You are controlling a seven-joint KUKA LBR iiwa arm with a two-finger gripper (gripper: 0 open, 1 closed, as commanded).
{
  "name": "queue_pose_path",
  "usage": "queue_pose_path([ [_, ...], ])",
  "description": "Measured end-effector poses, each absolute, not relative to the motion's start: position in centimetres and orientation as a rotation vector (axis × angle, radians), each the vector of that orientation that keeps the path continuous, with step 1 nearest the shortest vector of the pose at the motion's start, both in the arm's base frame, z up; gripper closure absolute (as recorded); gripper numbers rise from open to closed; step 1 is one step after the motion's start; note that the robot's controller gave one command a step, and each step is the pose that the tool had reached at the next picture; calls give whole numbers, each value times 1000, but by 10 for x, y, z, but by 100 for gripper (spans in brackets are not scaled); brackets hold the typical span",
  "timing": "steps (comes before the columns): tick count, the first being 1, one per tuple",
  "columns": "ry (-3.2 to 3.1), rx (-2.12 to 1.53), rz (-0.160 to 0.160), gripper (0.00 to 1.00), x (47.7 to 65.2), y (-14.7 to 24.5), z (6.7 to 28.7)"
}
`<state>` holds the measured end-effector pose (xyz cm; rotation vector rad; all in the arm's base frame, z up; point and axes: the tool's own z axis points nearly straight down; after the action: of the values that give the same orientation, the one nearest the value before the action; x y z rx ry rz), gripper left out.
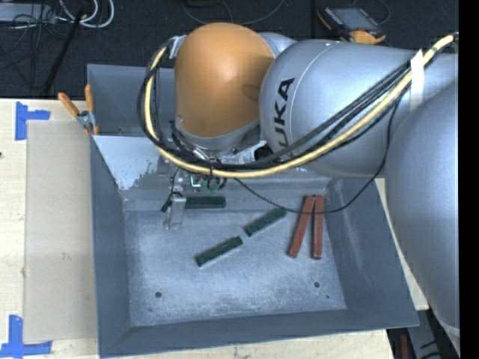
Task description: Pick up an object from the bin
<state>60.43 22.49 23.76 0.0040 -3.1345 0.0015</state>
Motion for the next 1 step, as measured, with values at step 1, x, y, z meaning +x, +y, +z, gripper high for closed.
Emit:
queue_pose_path([
  [1, -3121, 267, 2, 0, 566, 121, 65],
])
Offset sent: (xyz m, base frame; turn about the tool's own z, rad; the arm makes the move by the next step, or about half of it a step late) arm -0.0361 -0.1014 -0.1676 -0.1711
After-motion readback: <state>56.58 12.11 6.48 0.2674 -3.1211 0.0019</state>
